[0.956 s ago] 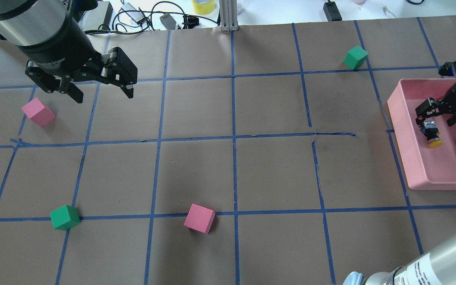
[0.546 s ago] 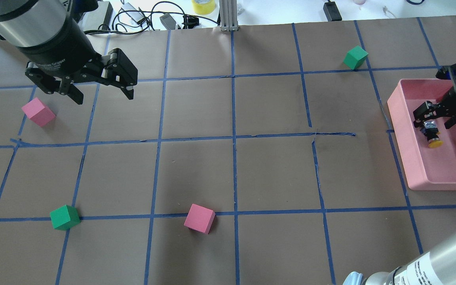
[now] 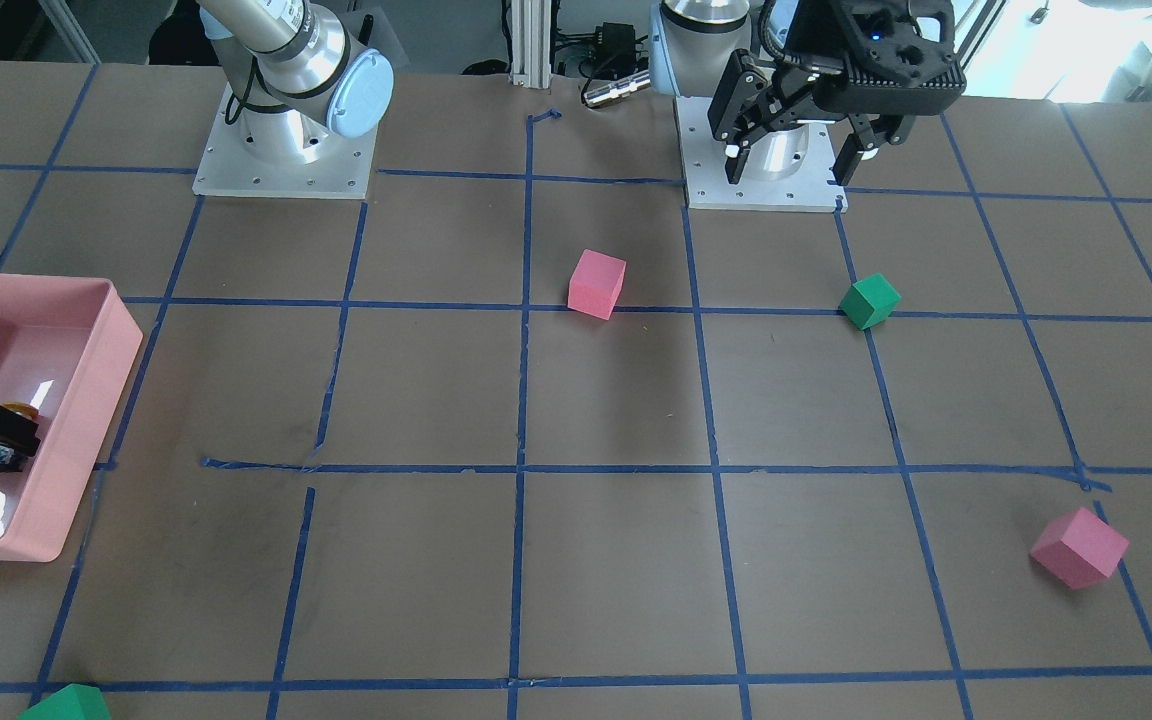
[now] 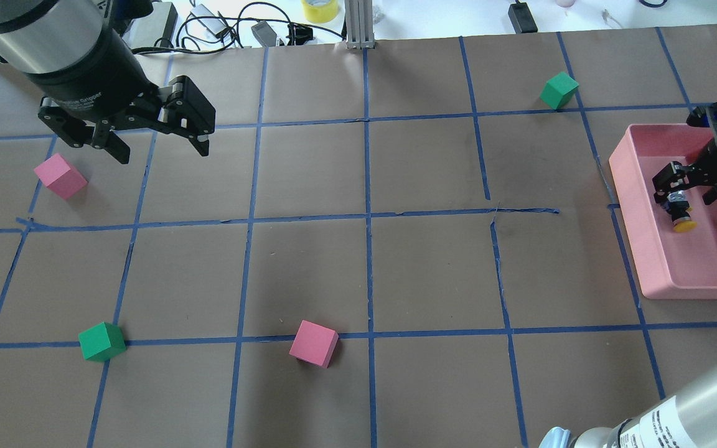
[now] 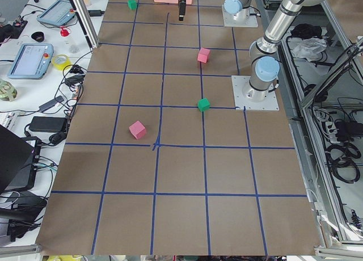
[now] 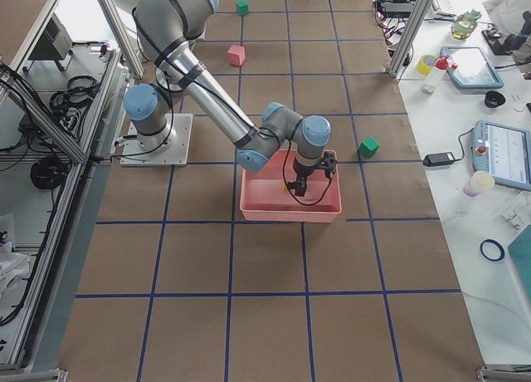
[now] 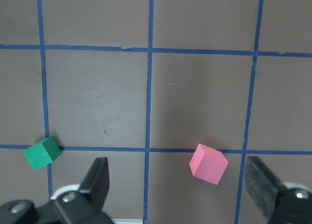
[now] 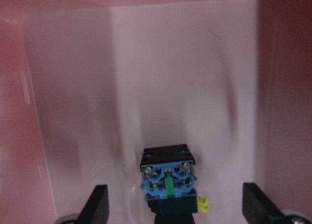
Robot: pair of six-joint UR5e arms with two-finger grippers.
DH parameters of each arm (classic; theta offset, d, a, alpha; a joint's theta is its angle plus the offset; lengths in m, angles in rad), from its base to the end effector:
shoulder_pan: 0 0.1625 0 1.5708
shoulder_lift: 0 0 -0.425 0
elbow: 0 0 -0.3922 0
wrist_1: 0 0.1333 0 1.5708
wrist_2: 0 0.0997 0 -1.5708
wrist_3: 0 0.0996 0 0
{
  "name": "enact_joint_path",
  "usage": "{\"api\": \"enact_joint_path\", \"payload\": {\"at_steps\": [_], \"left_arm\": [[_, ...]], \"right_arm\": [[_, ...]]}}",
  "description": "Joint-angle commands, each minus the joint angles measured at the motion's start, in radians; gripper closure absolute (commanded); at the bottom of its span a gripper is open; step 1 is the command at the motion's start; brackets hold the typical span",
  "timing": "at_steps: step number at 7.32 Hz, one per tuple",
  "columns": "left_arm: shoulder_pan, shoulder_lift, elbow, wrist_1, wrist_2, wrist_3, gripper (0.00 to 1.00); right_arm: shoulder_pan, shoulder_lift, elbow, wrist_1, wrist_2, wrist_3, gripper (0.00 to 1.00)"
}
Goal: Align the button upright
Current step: 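Close the right gripper on the black switch body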
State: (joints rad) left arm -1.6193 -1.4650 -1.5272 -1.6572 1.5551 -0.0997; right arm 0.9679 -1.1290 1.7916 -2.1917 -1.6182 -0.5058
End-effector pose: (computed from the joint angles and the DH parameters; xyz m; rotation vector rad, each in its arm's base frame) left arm -0.1565 -0.4417 0.5504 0.0791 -3.1188 0.0962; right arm -0.2266 -0.5559 0.2019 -0.1500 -3.1182 -0.0943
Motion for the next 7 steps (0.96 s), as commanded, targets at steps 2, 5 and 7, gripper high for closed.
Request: {"api": "enact_joint_path", "payload": {"at_steps": [2,5,7], "left_arm": [[-0.001,0.0,-0.001,0.001,0.0,0.0,0.0],[-0.002,-0.002,-0.001,0.001,0.0,0.0,0.0],[-0.002,0.0,-0.001,0.001,-0.001,0.0,0.0]], "right_arm": [[0.0,0.0,-0.001,-0.025,0.004,0.003,0.04],[0.0,0.002,0.0,-0.025,0.003,0.001,0.02],[0.0,0.003,0.002,-0.025,0.004,0.001,0.04]]}}
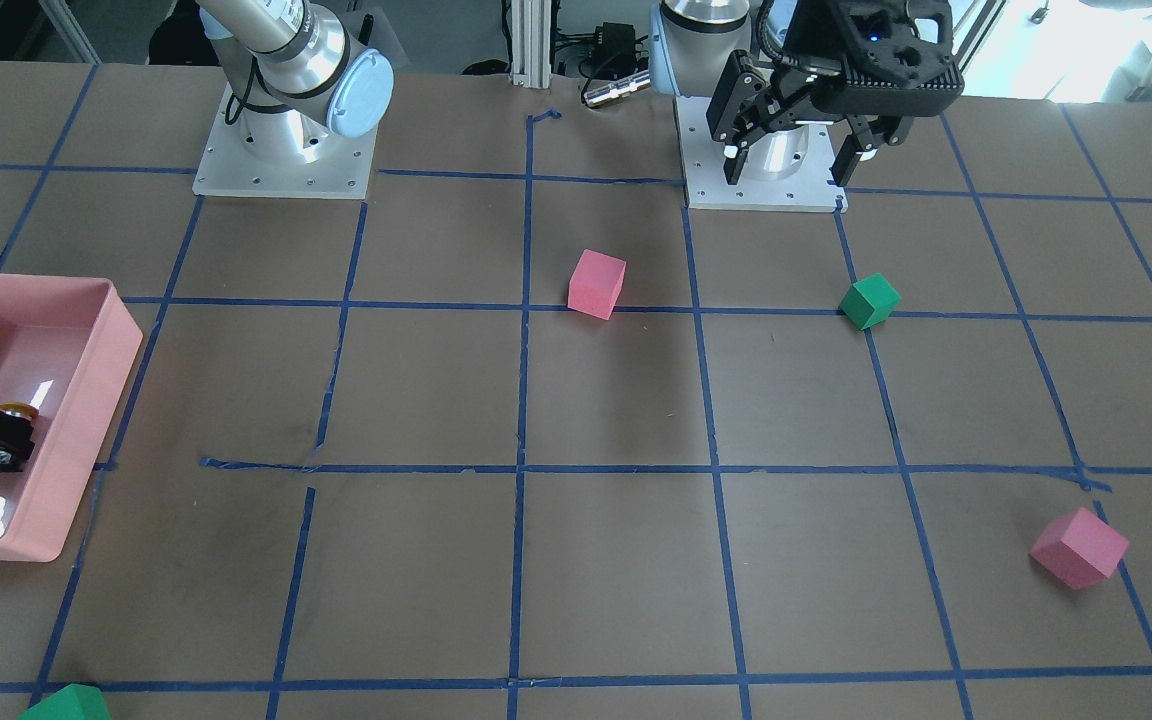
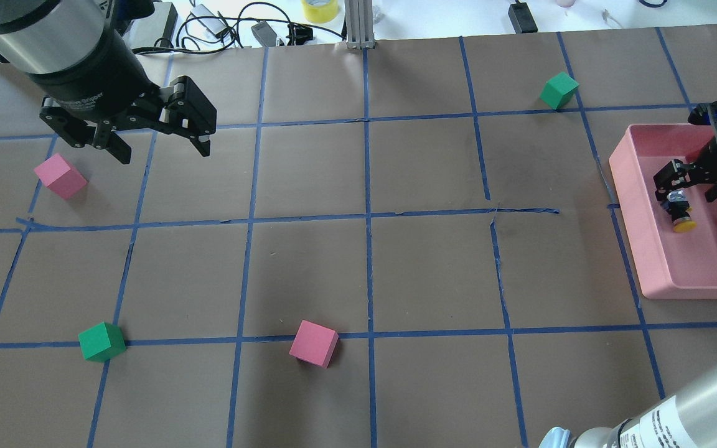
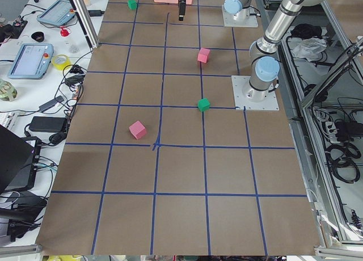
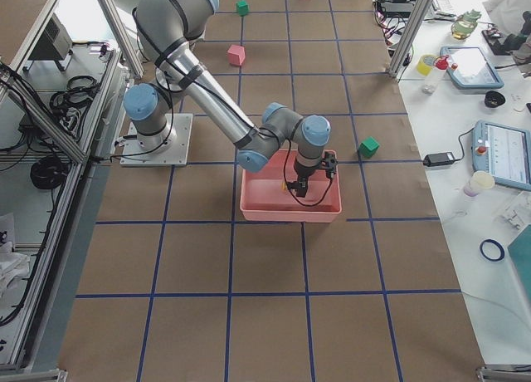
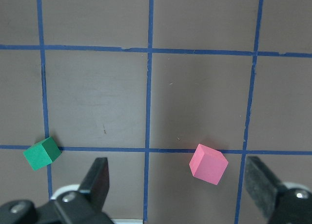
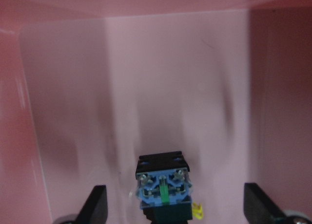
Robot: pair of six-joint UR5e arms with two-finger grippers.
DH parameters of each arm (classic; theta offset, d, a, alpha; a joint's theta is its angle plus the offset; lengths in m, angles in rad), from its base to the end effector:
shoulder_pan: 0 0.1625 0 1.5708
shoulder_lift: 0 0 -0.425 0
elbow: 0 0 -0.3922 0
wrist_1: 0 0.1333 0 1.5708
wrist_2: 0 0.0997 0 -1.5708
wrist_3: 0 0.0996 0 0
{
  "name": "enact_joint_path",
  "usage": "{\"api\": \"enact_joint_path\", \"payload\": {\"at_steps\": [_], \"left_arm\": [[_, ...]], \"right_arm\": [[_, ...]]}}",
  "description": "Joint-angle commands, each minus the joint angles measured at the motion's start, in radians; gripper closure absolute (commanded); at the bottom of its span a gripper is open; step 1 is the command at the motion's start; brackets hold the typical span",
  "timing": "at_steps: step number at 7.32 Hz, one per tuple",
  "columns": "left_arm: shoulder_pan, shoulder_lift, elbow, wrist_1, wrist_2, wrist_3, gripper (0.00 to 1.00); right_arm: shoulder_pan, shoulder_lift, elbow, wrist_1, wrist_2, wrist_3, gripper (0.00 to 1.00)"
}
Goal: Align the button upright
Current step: 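Close the right gripper on the black switch body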
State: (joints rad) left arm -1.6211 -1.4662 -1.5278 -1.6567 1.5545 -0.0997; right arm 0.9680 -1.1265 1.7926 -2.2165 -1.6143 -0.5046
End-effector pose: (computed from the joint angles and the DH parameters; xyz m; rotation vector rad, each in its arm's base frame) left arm -0.1573 -0.4419 0.5496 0.0763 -3.1184 0.0941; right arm -0.2275 -0.5581 0.2024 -0.1522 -3.1110 -0.0627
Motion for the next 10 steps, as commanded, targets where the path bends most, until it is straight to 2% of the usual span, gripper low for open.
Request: {"api": "enact_joint_path", "payload": {"at_steps": [1,3,4,5,6,8,10], "left_arm": [[0.001,0.001,0.0,0.0,-0.001,0.0,0.0],[0.0,0.001,-0.002,0.0,-0.001,0.0,0.0],[0.0,0.001,0.0,-0.002,-0.001,0.0,0.0],[0.0,0.001,-0.002,-0.002,-0.001,0.0,0.0],[0.0,0.001,-0.002,-0.002,-0.001,0.0,0.0],[0.0,0.001,-0.002,-0.002,-0.001,0.0,0.0],[0.0,0.001,0.0,-0.002,-0.001,0.0,0.0]], "right_arm": [[0.0,0.001,0.001,0.001,-0.004,0.0,0.07],[0.0,-0.001,0.004,0.006,-0.013,0.0,0.42],[0.0,-0.001,0.007,0.006,-0.003,0.0,0.71],[0.0,-0.001,0.005,0.003,0.0,0.001,0.89],[0.0,-0.006,0.004,0.009,0.002,0.001,1.0],[0.0,-0.033,-0.028,0.023,0.022,-0.003,1.0],[0.015,-0.111,-0.094,0.125,0.022,-0.002,1.0]]}}
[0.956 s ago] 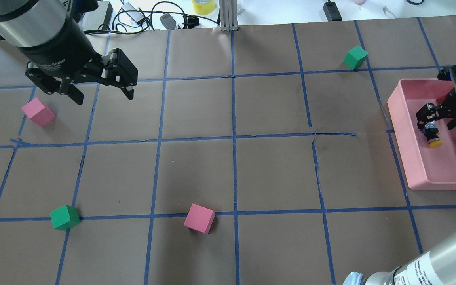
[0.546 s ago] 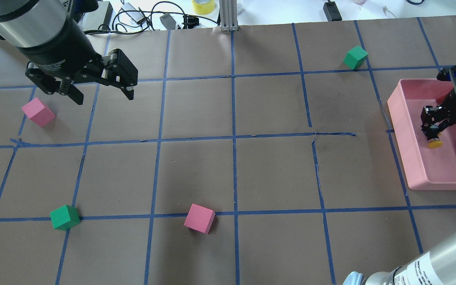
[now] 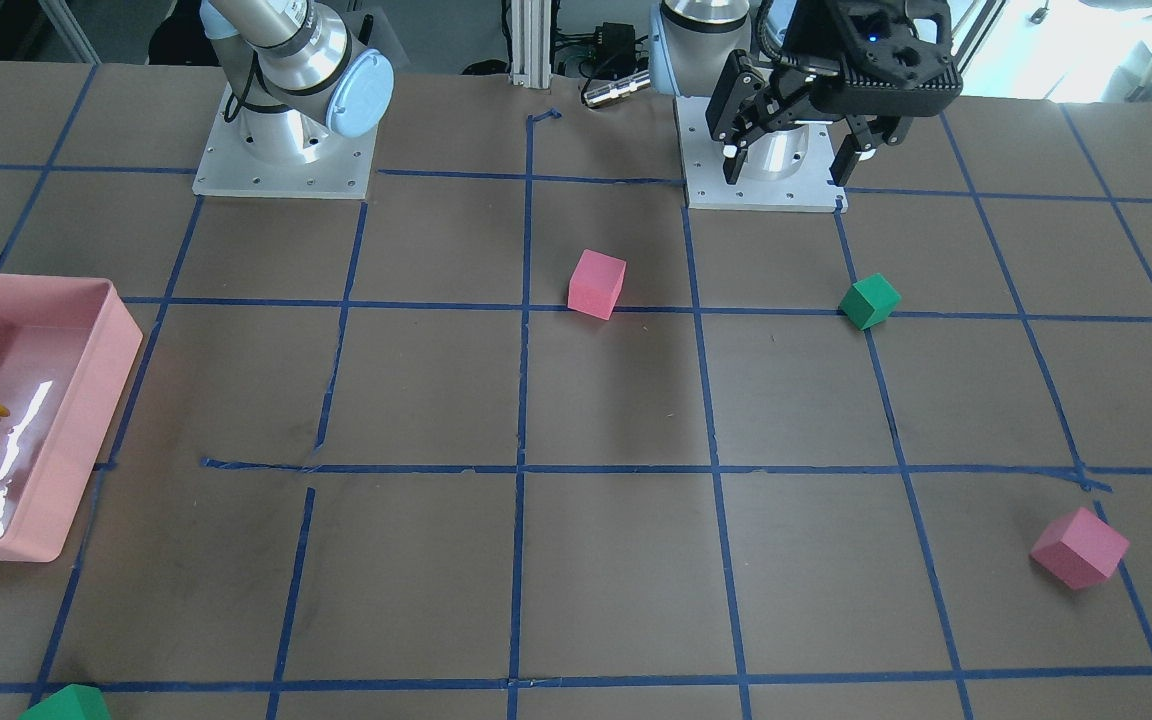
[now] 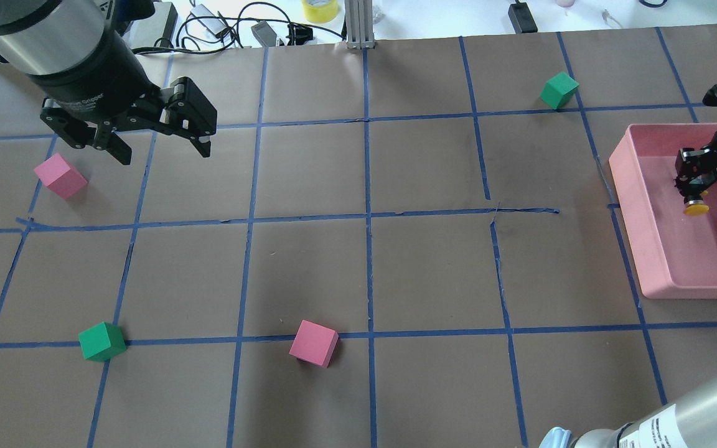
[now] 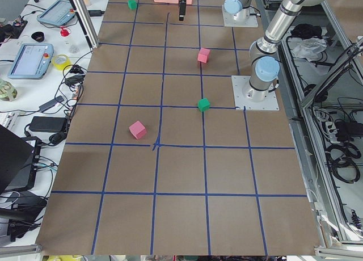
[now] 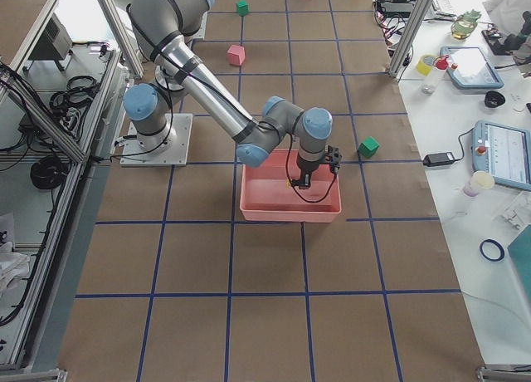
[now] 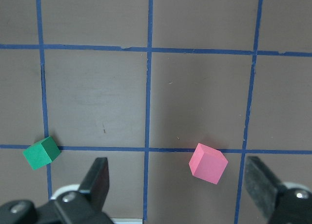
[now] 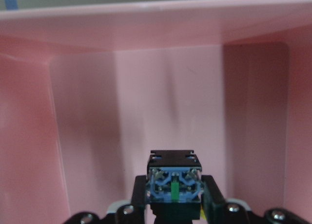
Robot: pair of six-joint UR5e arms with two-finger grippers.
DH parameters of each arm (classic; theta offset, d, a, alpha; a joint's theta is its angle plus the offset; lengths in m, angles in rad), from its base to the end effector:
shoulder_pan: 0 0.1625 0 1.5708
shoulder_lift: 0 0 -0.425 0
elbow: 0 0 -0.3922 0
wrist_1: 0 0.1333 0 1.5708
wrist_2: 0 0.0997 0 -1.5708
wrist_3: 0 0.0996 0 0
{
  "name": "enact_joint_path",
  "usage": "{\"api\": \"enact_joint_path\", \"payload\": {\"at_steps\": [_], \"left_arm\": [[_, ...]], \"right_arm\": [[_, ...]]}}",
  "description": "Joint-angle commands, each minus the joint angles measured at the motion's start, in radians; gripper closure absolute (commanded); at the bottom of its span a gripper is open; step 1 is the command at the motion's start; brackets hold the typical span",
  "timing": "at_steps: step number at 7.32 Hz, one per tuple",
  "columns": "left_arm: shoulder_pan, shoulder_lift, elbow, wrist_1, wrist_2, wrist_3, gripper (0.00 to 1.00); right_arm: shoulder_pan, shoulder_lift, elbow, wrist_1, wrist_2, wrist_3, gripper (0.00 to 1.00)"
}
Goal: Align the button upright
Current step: 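Lift the switch out of the bin and carry it to table center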
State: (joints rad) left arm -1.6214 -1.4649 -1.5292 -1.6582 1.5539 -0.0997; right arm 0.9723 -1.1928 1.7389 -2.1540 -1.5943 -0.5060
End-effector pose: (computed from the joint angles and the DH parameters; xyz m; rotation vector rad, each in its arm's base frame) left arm -0.1575 -0.4411 0.5493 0.0758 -3.1180 0.0915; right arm -0.2272 -0.5656 0.2580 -0.1441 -3.0986 0.0299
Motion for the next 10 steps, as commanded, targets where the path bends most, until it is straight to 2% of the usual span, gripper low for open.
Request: {"api": "enact_joint_path", "payload": {"at_steps": [1,2,4,7,8,10], "left_arm": [[0.0,0.0,0.001,0.0,0.0,0.0,0.0],[0.002,0.0,0.0,0.002,0.0,0.0,0.0],[0.0,0.0,0.001,0.0,0.0,0.0,0.0],[0.0,0.0,0.0,0.0,0.0,0.0,0.0],[0.0,0.0,0.0,0.0,0.0,0.0,0.0],[0.0,0.0,0.0,0.0,0.002,0.0,0.0]], "right_arm": [[0.052,-0.066,-0.089,0.121,0.004,0.0,1.0],[0.128,-0.102,-0.141,0.214,0.004,0.016,1.0],[0.347,-0.14,-0.193,0.25,0.013,0.119,1.0],[0.67,-0.091,-0.191,0.207,0.017,0.599,1.0],[0.753,-0.038,-0.191,0.115,0.046,0.747,1.0],[0.891,0.051,-0.191,0.037,0.062,0.9,1.0]]}}
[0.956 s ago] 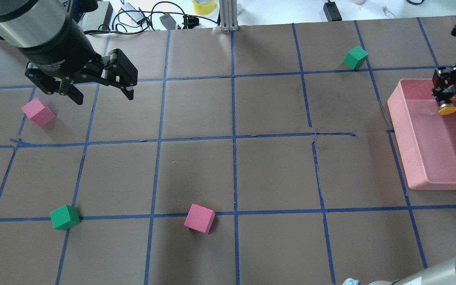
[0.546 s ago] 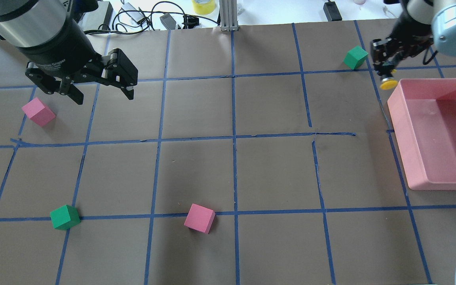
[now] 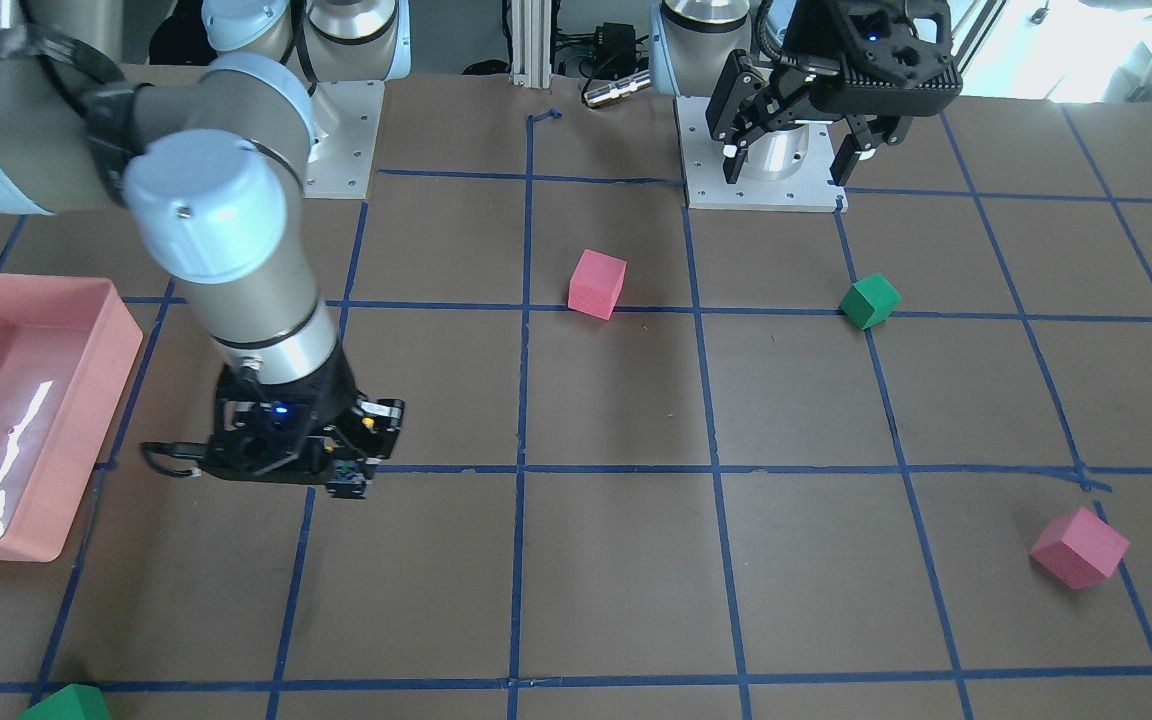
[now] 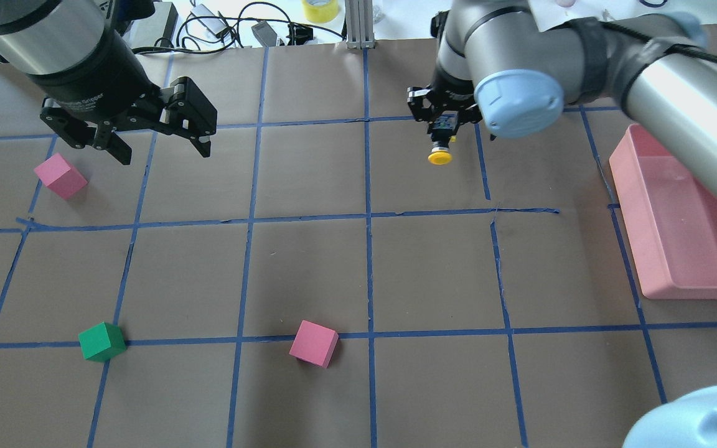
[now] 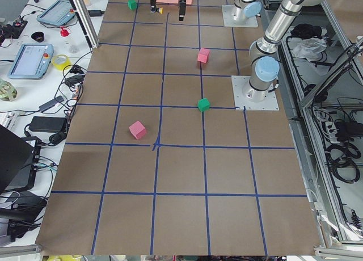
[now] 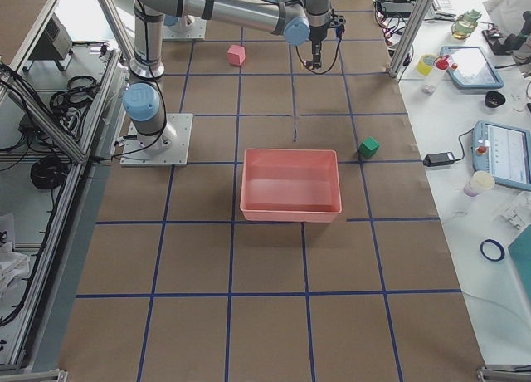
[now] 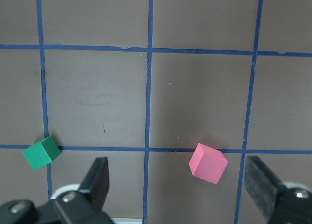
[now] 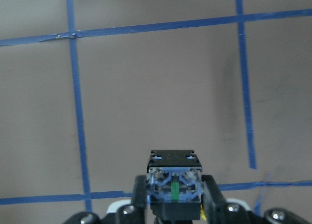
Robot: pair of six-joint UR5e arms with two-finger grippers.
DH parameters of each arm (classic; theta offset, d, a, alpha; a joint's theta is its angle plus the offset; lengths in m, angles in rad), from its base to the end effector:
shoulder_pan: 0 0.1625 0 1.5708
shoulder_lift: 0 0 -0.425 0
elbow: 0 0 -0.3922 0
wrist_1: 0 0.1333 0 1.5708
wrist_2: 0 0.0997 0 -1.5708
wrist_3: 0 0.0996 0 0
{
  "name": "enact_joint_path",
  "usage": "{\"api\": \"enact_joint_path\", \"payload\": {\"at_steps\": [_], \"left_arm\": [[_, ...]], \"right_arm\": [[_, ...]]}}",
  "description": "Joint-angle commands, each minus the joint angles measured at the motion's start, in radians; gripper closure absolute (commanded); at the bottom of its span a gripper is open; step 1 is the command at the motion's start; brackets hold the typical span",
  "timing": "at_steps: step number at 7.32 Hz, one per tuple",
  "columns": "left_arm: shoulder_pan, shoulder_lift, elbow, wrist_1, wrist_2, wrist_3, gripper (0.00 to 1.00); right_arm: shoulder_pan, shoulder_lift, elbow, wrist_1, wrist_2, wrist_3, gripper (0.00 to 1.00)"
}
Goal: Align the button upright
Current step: 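Lift the switch out of the bin and carry it to table center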
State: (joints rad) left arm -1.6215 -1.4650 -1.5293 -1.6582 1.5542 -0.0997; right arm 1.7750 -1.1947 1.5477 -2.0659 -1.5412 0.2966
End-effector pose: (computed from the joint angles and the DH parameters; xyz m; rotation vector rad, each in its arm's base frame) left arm -0.1575 -0.4411 0.5492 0.0756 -3.1183 0.0912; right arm 0.2626 -0.5960 0.3378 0.1386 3.0681 -0.2005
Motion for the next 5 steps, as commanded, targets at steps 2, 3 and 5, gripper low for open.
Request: {"api": "enact_joint_path", "payload": {"at_steps": [2,3,5], "left_arm": [[0.0,0.0,0.0,0.0,0.001,0.0,0.0],[0.0,0.0,0.0,0.0,0.001,0.0,0.0],[0.002,0.0,0.001,0.0,0.001,0.002,0.0]], "right_arm": [[0.139,0.101,0.002,-0.115,0.025,0.072,1.0],[0.159,0.145,0.002,-0.17,0.027,0.041,1.0],[0.162,0.182,0.008,-0.218,0.048,0.019,1.0]]}}
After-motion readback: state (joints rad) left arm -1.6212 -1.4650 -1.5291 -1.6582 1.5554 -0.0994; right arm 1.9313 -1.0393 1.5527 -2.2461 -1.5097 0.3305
